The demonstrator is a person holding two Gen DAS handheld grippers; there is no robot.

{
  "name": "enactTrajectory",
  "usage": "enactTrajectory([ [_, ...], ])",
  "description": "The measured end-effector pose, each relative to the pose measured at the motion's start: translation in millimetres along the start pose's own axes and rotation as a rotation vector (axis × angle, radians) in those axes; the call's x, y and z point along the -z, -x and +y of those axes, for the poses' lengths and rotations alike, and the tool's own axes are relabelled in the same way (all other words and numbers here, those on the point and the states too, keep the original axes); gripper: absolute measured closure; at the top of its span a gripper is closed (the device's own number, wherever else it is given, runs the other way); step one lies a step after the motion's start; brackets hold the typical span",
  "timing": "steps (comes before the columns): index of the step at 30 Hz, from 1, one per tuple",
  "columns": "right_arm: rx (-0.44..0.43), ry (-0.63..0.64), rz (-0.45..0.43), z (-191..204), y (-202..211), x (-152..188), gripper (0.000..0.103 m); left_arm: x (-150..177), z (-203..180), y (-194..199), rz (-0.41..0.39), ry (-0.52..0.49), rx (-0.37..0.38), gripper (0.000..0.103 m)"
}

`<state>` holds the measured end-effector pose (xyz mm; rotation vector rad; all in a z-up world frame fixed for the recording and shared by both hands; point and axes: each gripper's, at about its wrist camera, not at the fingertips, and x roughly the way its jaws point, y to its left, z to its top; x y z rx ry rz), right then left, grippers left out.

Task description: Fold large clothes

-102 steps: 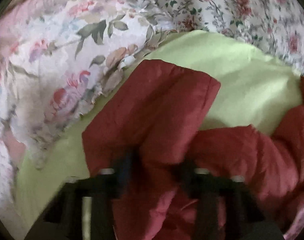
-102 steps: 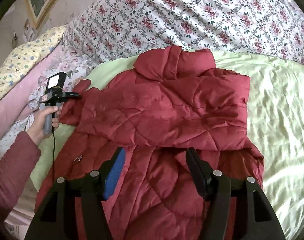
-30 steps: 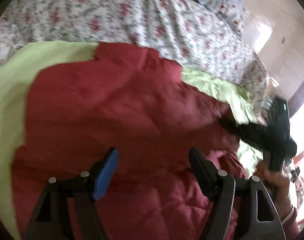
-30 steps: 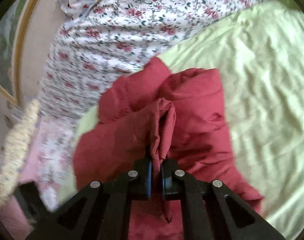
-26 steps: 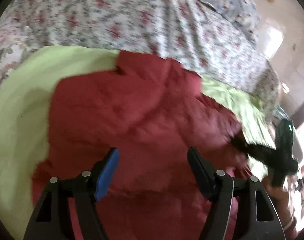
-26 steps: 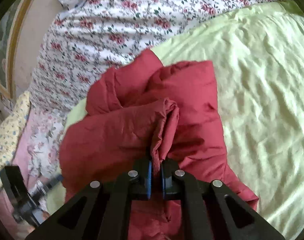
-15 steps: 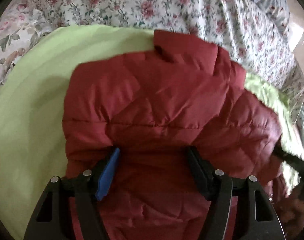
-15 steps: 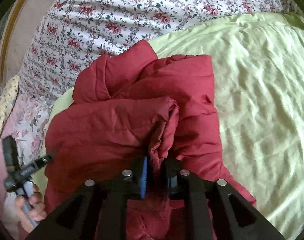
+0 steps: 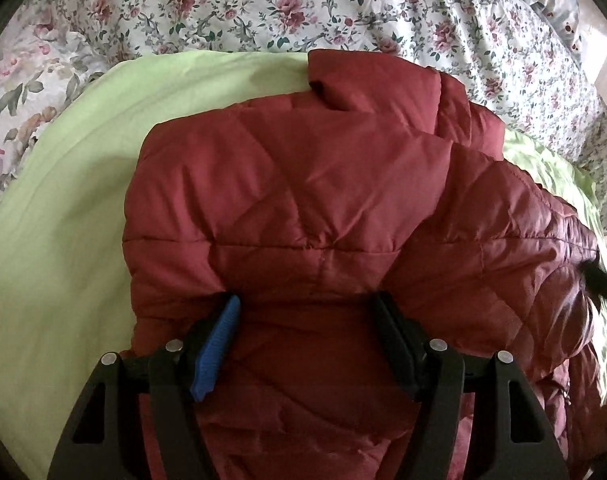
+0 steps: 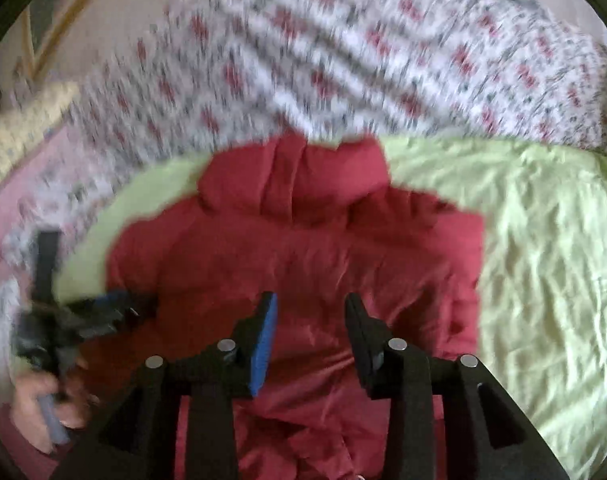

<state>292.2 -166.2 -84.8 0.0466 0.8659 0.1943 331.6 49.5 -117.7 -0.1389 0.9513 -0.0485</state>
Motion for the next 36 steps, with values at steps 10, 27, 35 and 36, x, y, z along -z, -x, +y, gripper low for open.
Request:
enactTrajectory([
  [10,0.076,-0.027,0.075,-21.9,-36.3,19.7,0.067,-4.4,-3.4,28.3,-0.030,-0.067,-0.026,0.035],
  [27,0.060,-0.088,0.097,-39.8,-28.0,28.0,0.069,9.9,20.4,23.9,0.000,0.008,-0.045,0.033],
  [35,0.058,-0.083,0.090,-40.7,-31.5,30.6,0.069,15.2,25.5,8.0,0.023,0.012,-0.050,0.030],
  [36,0.057,-0.084,0.090,-41.0,-31.5,30.5,0.069,14.5,25.0,6.2,0.023,0.010,-0.053,0.029],
])
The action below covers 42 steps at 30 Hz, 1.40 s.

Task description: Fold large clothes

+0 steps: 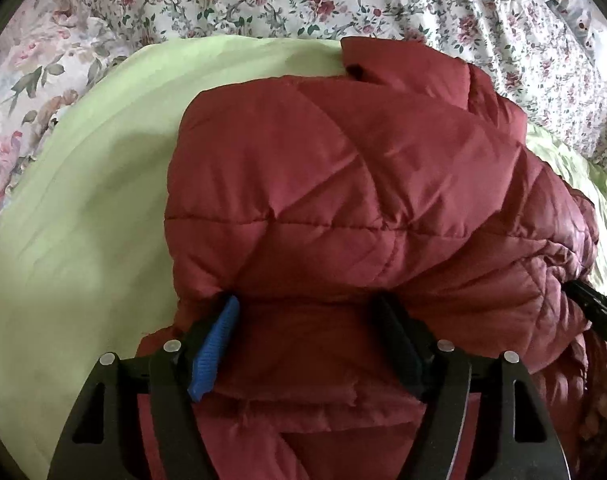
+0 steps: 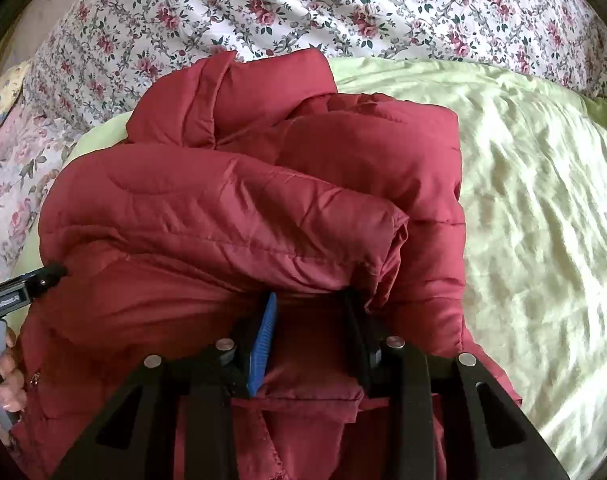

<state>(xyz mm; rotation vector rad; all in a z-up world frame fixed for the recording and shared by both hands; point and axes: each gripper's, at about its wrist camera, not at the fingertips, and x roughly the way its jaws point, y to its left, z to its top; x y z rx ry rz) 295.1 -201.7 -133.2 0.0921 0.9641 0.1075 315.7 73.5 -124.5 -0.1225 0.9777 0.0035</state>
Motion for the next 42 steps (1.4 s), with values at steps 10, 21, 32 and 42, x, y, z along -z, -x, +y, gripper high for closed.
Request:
enactTrajectory([
  [10,-0.059,-0.072,-0.024,-4.0,35.4,0.6,0.059,7.0,2.8,31.8,-0.015,0.024,0.012,0.030],
  [21,-0.086,-0.059,-0.008,-3.8,83.7,35.2,0.045,56.4,28.0,88.7,-0.009,0.089,0.041,0.030],
  [32,-0.110,-0.086,0.018,-12.2,111.2,65.7,0.033,95.0,46.0,126.8,0.018,0.100,0.055,0.030],
  [42,-0.036,-0.055,0.046,-23.8,145.8,108.1,0.022,131.1,65.5,160.5,0.029,0.082,0.068,0.027],
])
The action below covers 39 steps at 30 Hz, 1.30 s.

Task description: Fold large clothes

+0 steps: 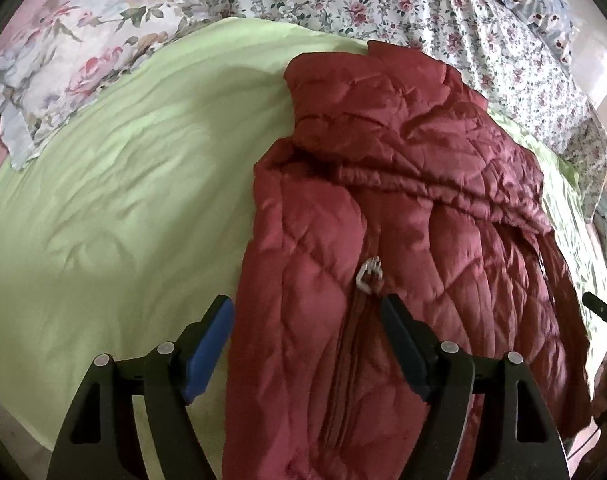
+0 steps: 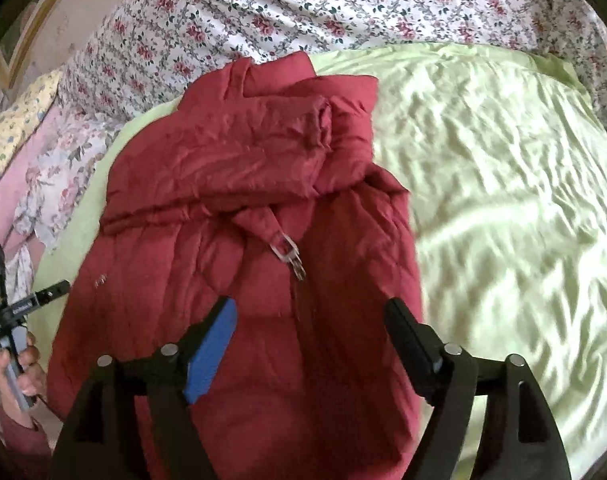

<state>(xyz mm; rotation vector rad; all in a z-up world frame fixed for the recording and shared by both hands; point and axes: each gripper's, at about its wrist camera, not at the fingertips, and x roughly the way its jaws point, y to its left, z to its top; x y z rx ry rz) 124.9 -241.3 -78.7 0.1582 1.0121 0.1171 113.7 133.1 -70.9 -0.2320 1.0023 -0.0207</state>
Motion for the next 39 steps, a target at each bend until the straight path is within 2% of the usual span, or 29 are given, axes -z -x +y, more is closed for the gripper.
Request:
enactTrajectory([
  [6,0.061,0.012,0.046,-9.1,11.4,26.8,0.020,24.4,11.0,20.2,0.015,0.002,0.007,0.024],
  [12,0.058,0.012,0.112,-9.5,9.0,54.2,0.019,42.0,15.6,26.6,0.050,-0.008,0.007,0.023],
  [21,-0.019,-0.006,0.177,-14.6,11.6,90.1,0.020,66.5,30.3,34.6,0.103,-0.022,0.024,0.023],
  [23,-0.038,-0.017,0.180,-18.1,15.9,96.8,0.023,72.7,31.0,32.9,0.125,-0.029,0.037,0.023],
  [25,-0.056,-0.023,0.174,-21.9,22.5,101.3,0.032,79.7,31.6,32.5,0.138,-0.038,0.042,0.023],
  [28,-0.078,-0.034,0.174,-23.7,26.9,104.6,0.041,88.3,32.7,32.5,0.151,-0.044,0.063,0.023],
  [39,-0.091,-0.005,0.177,-16.3,24.8,109.3,0.039,104.9,29.1,25.9,0.164,-0.039,0.110,0.024],
])
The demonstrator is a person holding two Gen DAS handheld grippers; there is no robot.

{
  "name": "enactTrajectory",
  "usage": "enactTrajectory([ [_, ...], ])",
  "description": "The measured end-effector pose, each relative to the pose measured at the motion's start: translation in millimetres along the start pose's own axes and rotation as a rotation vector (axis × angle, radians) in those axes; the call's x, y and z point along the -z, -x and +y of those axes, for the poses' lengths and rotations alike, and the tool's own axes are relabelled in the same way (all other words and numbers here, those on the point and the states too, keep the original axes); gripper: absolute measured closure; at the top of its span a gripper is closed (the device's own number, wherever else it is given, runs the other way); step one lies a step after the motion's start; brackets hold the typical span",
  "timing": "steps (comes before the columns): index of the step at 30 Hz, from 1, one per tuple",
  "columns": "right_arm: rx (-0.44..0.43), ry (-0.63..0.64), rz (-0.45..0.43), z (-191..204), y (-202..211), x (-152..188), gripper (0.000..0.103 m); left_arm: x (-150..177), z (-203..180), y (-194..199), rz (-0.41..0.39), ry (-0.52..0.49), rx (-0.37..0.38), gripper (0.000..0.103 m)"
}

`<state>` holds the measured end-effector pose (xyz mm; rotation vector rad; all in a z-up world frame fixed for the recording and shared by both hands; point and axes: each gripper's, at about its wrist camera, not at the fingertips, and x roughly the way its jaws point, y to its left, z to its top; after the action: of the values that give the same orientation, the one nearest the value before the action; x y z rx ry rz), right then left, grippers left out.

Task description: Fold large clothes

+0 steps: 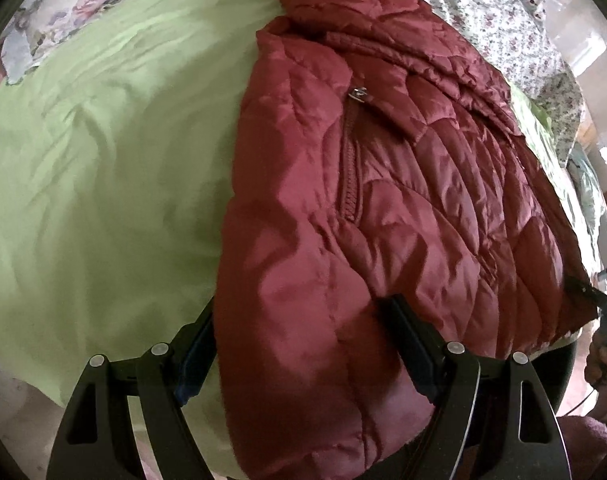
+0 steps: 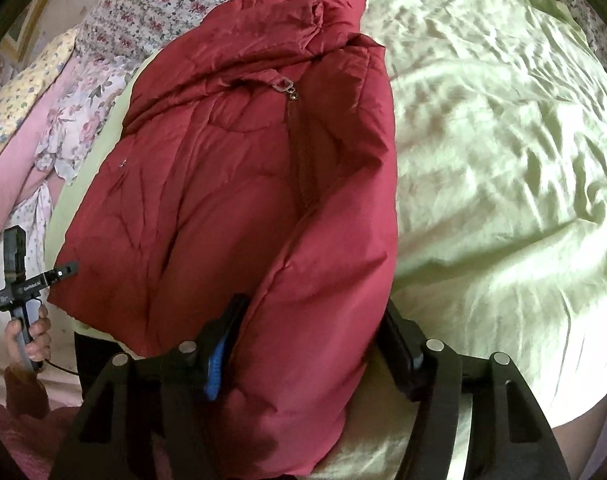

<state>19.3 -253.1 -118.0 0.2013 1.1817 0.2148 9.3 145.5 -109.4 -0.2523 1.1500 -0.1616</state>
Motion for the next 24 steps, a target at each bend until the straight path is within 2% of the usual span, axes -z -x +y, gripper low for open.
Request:
enactTrajectory([
  [2,-0.013,0.003,0.000,-1.0,0.8,0.9,0.047,2.1,-4.8,-1.7,0.003,-0.018,0.015,0.032],
  [4,-0.028,0.003,0.002,-1.0,1.5,2.9,0.061,3.0,-8.7,-0.5,-0.004,-0.038,0.007,0.041],
  [5,-0.033,0.004,-0.002,-0.1,2.2,3.5,0.063,3.4,-11.3,0.4,-0.008,-0.049,0.014,0.044],
  [7,-0.055,0.005,-0.016,2.1,4.3,3.9,0.071,3.0,-14.7,3.0,-0.017,-0.062,0.035,0.063],
  [10,-0.096,0.004,-0.045,5.6,8.7,2.7,0.075,1.9,-16.7,8.0,-0.034,-0.065,0.059,0.078],
  [16,-0.154,0.004,-0.121,7.7,23.9,-0.3,0.081,2.6,-22.7,22.7,-0.109,-0.092,0.051,0.085],
  [24,-0.204,0.007,-0.200,7.9,39.7,-9.3,0.082,-0.5,-17.8,50.8,-0.190,-0.092,0.075,0.087],
])
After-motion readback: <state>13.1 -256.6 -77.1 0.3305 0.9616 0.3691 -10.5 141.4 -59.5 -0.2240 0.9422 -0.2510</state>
